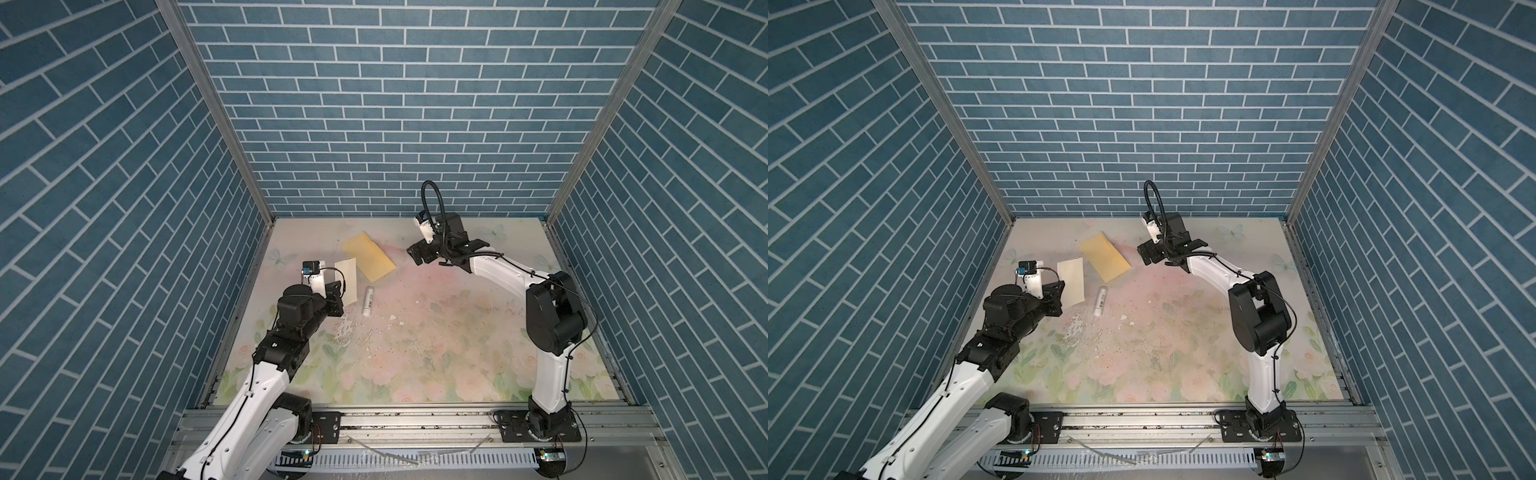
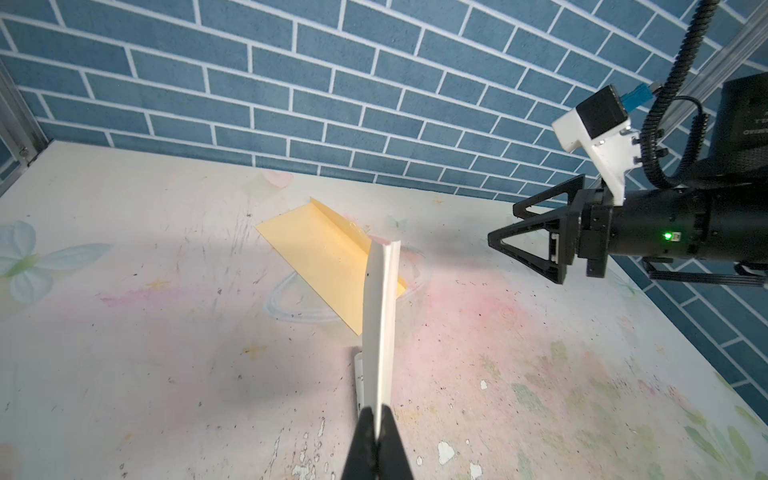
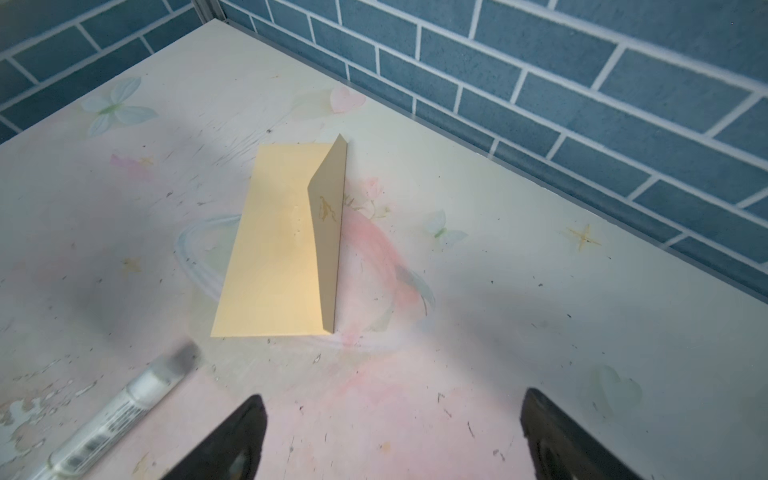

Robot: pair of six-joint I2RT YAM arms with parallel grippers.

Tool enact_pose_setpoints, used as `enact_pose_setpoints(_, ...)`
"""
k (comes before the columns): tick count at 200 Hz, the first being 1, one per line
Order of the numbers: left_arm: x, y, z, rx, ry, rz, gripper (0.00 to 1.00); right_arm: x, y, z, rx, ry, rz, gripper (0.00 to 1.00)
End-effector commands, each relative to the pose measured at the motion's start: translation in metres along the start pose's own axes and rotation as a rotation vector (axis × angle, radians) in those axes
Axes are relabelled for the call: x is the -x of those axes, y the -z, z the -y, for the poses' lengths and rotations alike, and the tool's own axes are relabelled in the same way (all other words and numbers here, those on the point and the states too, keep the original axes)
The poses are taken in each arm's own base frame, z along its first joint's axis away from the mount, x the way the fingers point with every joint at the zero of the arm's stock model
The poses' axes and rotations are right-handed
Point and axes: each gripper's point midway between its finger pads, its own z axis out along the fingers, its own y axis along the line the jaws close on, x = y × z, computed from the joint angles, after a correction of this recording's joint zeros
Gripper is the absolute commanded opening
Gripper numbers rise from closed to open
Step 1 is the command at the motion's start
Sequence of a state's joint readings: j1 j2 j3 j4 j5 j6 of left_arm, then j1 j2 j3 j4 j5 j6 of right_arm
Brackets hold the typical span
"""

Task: Place the letter into the envelope and seal it
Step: 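Release the letter with the right gripper and reach toward the envelope, then grasp the yellow envelope's flap edge with the right gripper and lift it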

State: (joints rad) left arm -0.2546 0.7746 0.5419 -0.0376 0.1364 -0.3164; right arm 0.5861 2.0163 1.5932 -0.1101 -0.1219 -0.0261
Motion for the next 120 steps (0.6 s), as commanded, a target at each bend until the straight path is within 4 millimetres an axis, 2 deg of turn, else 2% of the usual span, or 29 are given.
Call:
enact_pose_setpoints(1, -0.002, 0.0, -0.005, 0.015, 0.046, -0.017, 0.0, 0.016, -0.015, 0.007, -0.013, -0.043, 0.019, 0.93)
enact_pose_setpoints(27, -0.002, 0.0, -0.007, 0.017, 0.055, -0.007, 0.0, 0.017, -0.038, 0.003, 0.026, -0.067, 0.012, 0.89)
enact_pose_setpoints(32, -0.003, 0.0, -0.007, 0.017, 0.055, -0.008, 0.0, 0.023, -0.037, 0.002, 0.036, -0.07, 0.024, 0.88)
enact_pose_setpoints(36, -0.002, 0.0, -0.007, 0.018, 0.055, -0.006, 0.0, 0.011, -0.05, 0.002, 0.042, -0.078, -0.003, 0.88)
enact_pose_setpoints(50, -0.003, 0.0, -0.007, 0.014, 0.056, -0.008, 0.0, 0.011, -0.061, 0.001, 0.056, -0.103, -0.005, 0.86)
enact_pose_setpoints(83, -0.003, -0.002, -0.006, 0.006, 0.058, -0.003, 0.0, 0.017, -0.08, -0.003, 0.095, -0.191, 0.013, 0.82)
enact_pose_setpoints(120, -0.004, -0.003, -0.005, -0.005, 0.061, -0.005, 0.0, 0.016, -0.098, -0.018, 0.153, -0.273, 0.015, 0.77)
